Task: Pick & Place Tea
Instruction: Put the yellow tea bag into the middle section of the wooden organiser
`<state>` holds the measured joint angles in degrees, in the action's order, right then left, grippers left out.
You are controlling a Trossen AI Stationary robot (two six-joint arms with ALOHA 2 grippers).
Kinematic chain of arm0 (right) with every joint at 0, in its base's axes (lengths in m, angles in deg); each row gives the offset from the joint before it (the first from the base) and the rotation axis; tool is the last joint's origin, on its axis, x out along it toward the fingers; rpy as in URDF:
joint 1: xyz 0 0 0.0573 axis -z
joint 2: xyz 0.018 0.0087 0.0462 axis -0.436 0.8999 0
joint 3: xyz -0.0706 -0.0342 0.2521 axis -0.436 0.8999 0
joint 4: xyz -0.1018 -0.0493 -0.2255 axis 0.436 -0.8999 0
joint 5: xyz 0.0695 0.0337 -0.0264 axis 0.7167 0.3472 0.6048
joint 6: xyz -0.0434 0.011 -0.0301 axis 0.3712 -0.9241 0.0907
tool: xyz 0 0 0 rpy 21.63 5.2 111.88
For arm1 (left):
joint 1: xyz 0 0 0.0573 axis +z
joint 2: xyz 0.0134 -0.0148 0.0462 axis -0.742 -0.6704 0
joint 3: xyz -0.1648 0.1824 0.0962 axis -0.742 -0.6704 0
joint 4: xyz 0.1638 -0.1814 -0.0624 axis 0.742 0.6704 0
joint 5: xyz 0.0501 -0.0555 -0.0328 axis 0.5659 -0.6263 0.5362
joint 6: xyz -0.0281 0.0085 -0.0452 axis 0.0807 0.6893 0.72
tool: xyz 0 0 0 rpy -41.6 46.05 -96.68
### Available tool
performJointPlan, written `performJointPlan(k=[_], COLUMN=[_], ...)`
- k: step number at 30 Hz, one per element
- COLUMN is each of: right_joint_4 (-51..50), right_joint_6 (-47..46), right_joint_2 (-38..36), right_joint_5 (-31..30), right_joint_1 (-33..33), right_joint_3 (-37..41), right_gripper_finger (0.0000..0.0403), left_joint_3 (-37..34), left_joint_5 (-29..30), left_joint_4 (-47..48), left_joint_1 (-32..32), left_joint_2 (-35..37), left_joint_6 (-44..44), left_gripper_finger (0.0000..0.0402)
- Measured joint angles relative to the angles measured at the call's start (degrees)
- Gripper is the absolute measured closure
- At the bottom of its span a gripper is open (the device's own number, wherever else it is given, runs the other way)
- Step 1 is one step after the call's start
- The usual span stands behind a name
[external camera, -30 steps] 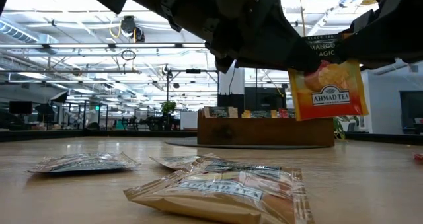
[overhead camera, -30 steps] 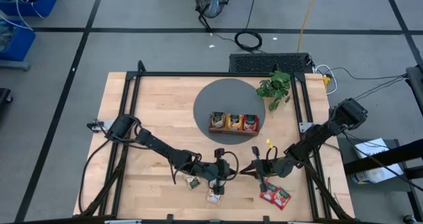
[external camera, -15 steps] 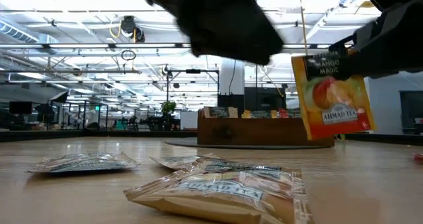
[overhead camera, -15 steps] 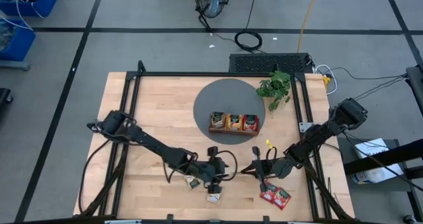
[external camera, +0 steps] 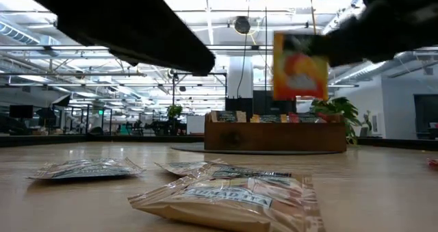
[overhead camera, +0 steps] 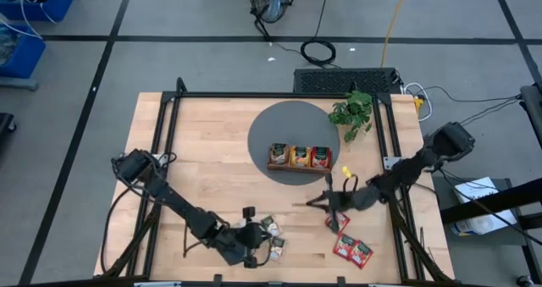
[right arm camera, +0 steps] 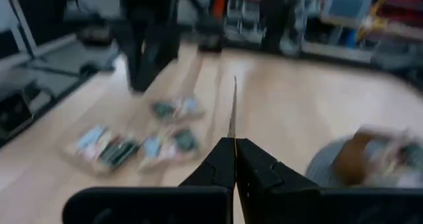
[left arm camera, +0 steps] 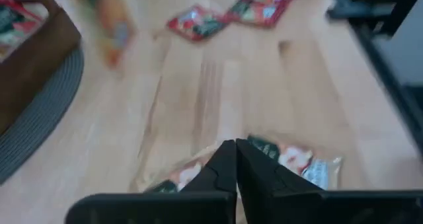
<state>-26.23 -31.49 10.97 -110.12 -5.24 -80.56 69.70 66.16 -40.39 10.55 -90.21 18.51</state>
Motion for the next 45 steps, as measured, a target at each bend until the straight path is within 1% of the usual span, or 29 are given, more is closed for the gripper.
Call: performJointPlan(k=[2,4,8,11,13,14,18,22,26,28,32,34,40,42,45], right_joint_4=[2.2,1.9,-4.4,-8.5,-8.8,-9.1,-12.1,-15.0,-13.4,-11.4,-9.8,-9.4,-5.0,-4.9,-5.0], right_joint_6=[3.6,4.7,4.5,4.5,4.6,4.4,4.6,4.4,4.6,4.3,4.2,4.2,4.2,4.2,4.2], right_joint_2=[-2.8,-6.3,-11.8,-13.1,-13.1,-12.9,-12.7,-12.7,-11.0,-8.9,-4.2,-2.0,2.4,2.5,2.1], right_joint_5=[4.6,8.6,14.4,23.1,27.3,28.4,28.4,28.5,28.5,28.5,28.5,28.3,28.0,28.0,28.0], right_joint_1=[3.8,8.4,18.8,26.5,30.7,32.4,37.3,39.5,40.0,40.1,40.1,40.1,40.1,40.1,40.0], right_joint_3=[1.0,1.7,2.7,2.7,2.7,2.7,2.7,2.7,2.7,2.7,2.7,2.7,2.7,2.7,2.7], right_gripper_finger=[0.0403,0.0403,0.0403,0.0403,0.0403,0.0403,0.0403,0.0403,0.0403,0.0403,0.0403,0.0403,0.0403,0.0403,0.04], left_joint_3=[-1.9,-2.6,-3.3,-3.3,-3.3,-3.3,-3.3,-3.3,-3.3,-3.3,-3.3,-3.3,-3.3,-3.3,-3.3], left_joint_5=[0.2,-0.5,-1.3,-1.3,-1.3,-1.2,-1.2,-1.3,-1.3,-1.3,-1.3,-1.3,-1.3,-1.3,-1.3], left_joint_4=[-2.9,-5.2,-5.9,-5.8,-5.7,-5.8,-6.1,-6.1,-6.2,-6.2,-6.7,-6.7,-6.6,-6.5,-6.1], left_joint_1=[-0.1,0.0,0.0,0.2,0.5,0.6,0.9,1.0,1.0,1.0,1.0,1.0,1.0,1.0,1.0], left_joint_2=[0.8,1.2,1.3,1.2,1.2,1.2,1.2,1.2,1.2,1.2,1.2,1.2,1.2,1.2,1.2], left_joint_6=[-1.9,-3.7,-5.4,-5.6,-5.4,-5.4,-5.5,-5.6,-5.8,-5.8,-5.8,-5.8,-5.8,-5.8,-6.0], left_gripper_finger=[0.0384,0.0382,0.0396,0.0392,0.0382,0.0377,0.0371,0.0382,0.0397,0.0393,0.0374,0.0371,0.0387,0.0396,0.0395])
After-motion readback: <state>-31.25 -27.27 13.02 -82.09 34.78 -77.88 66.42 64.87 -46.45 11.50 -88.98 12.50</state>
